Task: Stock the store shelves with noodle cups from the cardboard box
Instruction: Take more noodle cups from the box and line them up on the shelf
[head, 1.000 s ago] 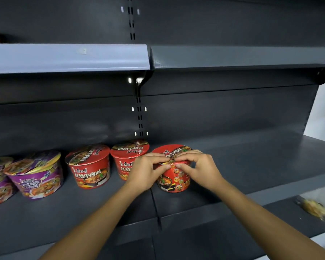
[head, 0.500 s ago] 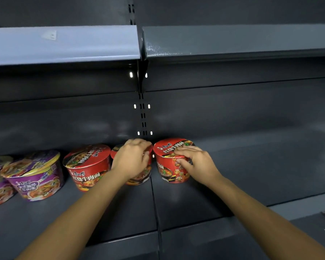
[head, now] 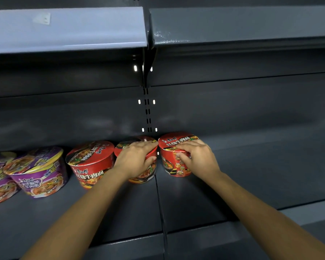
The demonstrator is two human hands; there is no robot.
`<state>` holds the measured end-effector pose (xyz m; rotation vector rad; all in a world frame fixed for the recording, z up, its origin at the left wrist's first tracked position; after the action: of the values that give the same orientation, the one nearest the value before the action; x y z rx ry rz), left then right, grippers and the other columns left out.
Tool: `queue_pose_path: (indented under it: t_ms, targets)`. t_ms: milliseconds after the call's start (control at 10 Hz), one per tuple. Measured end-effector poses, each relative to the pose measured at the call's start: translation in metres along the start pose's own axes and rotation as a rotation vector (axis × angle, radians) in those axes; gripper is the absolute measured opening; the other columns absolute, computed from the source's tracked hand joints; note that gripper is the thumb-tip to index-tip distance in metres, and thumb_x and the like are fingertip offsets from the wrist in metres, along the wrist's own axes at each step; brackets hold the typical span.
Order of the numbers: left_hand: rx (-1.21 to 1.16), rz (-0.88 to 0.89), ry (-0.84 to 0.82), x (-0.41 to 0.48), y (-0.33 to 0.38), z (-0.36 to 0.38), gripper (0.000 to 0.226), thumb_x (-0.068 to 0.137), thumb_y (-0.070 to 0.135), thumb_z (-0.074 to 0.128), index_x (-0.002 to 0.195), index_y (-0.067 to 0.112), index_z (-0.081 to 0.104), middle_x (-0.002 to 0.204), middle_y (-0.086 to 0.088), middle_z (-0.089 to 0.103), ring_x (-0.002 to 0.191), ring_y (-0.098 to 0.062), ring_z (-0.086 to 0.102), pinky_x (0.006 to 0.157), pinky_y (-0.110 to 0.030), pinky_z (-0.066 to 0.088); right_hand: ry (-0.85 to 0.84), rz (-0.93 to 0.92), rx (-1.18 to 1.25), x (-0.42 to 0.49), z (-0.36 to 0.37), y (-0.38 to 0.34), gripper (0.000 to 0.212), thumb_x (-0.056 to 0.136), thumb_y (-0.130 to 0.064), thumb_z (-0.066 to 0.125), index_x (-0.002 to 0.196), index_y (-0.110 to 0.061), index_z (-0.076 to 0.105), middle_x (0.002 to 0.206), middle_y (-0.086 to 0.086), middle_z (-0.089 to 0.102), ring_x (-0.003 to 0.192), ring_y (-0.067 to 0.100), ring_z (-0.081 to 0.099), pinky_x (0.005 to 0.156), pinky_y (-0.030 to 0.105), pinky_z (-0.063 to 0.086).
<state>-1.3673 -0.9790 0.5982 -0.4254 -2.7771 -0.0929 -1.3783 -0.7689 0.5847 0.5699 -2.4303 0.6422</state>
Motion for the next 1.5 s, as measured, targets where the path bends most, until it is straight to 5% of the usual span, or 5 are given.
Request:
queue_pose_path:
  t_ms: [400, 700, 800, 1300, 1500]
  targets:
    - [0.053, 0.019, -0.027, 0.001, 0.000, 0.002, 0.058, 0.096, 0.042, 0.045, 0.148, 0.037, 0.021, 0.152, 0.004, 0.034, 0.139, -0.021, 0.031, 0.112, -0.038, 0.030, -0.019, -0.009, -0.188, 0.003, 0.002, -0.013, 0.038, 0.089, -0.044, 0.059, 0.122, -0.026, 0.064, 0.124, -0.004, 0.062, 0.118, 0.019, 0.048, 0.098, 0.036, 0.030]
    - [0.058, 0.005, -0.039, 0.000, 0.002, 0.000, 0.058, 0.097, 0.042, 0.045, 0.149, 0.037, 0.019, 0.153, 0.004, 0.031, 0.139, -0.021, 0.029, 0.113, -0.037, 0.030, -0.429, 0.070, 0.279, 0.019, -0.041, 0.017, 0.040, 0.090, -0.015, 0.062, 0.129, -0.025, 0.058, 0.139, -0.007, 0.051, 0.132, 0.009, 0.040, 0.102, 0.021, 0.036]
    - [0.069, 0.009, -0.038, 0.000, 0.002, 0.001, 0.058, 0.097, 0.042, 0.044, 0.149, 0.037, 0.018, 0.153, 0.004, 0.031, 0.140, -0.021, 0.029, 0.113, -0.036, 0.030, -0.418, 0.110, 0.308, 0.018, -0.039, 0.023, 0.033, 0.090, -0.021, 0.064, 0.123, -0.024, 0.064, 0.132, -0.006, 0.058, 0.121, 0.009, 0.052, 0.088, 0.012, 0.041]
    - [0.064, -0.002, -0.039, -0.001, 0.005, -0.002, 0.059, 0.097, 0.041, 0.044, 0.150, 0.036, 0.018, 0.154, 0.005, 0.029, 0.140, -0.021, 0.028, 0.112, -0.036, 0.030, -0.264, -0.017, -0.017, 0.018, -0.024, -0.001, 0.037, 0.087, -0.038, 0.064, 0.121, -0.024, 0.065, 0.126, -0.004, 0.062, 0.117, 0.015, 0.049, 0.101, 0.036, 0.042]
    - [0.068, -0.005, -0.042, -0.002, 0.005, -0.003, 0.059, 0.097, 0.042, 0.044, 0.150, 0.037, 0.017, 0.153, 0.005, 0.030, 0.140, -0.020, 0.027, 0.112, -0.036, 0.030, -0.394, -0.019, 0.147, 0.023, -0.034, 0.006, 0.033, 0.090, -0.029, 0.063, 0.122, -0.023, 0.064, 0.130, -0.003, 0.060, 0.123, 0.012, 0.049, 0.101, 0.027, 0.043]
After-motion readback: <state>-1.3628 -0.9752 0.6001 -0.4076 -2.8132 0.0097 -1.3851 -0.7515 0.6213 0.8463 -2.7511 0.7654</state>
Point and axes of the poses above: each hand's wrist, its own x-axis towards the middle knuckle, its own z-axis out of the palm, y = z × x, the point moved 2 cm from there along x, towards the middle knuckle
